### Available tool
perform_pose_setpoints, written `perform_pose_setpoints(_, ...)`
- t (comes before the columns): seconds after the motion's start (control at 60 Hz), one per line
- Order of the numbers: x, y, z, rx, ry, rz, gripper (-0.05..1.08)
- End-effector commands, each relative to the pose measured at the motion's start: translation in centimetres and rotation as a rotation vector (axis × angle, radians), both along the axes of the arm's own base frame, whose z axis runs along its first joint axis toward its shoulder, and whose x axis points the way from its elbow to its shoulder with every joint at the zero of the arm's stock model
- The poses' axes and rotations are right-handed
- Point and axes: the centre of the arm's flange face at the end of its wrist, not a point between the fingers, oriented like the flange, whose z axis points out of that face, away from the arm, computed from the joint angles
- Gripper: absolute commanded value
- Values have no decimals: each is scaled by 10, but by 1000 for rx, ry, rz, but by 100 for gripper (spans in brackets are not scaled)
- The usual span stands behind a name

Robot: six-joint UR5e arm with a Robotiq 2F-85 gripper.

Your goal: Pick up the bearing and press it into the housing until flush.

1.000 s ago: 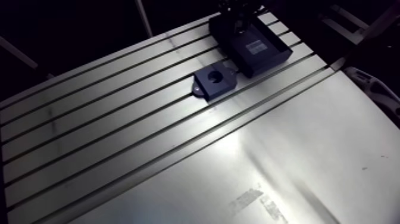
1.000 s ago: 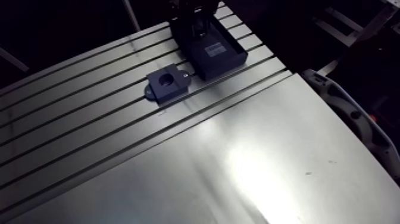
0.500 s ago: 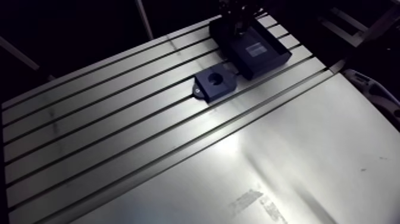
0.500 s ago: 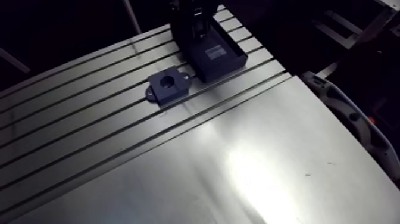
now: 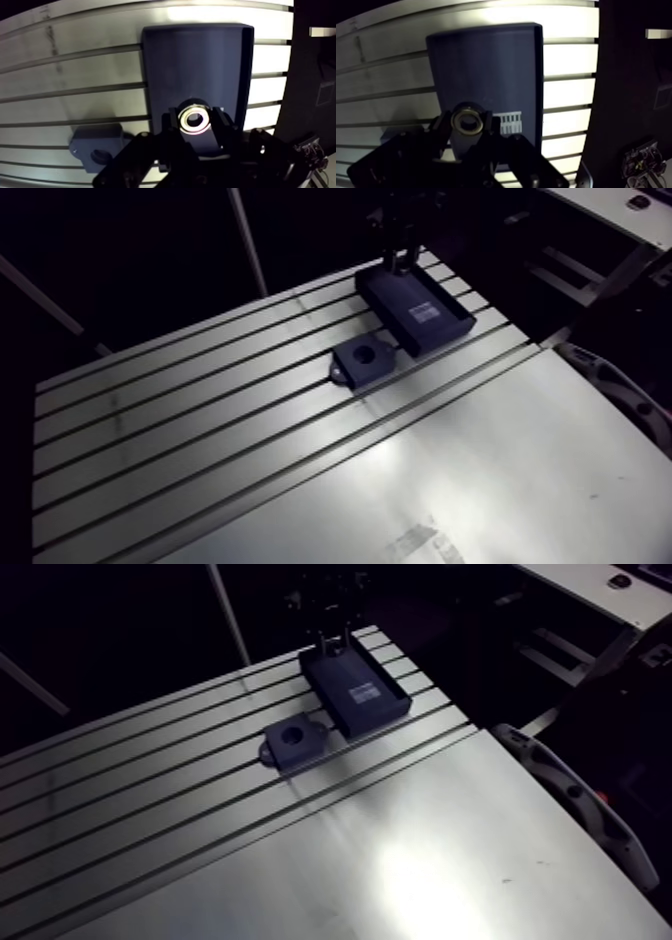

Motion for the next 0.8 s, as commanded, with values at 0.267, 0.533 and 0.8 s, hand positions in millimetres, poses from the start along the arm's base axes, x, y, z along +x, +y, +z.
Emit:
perform_pose_setpoints(0.267,42,-79,45,3,8,30,65)
perform_pose_setpoints(0.533,61,-108,56,16,15,62,71)
perform_pose_setpoints(0.8,68,-108,46,26,42,74,73)
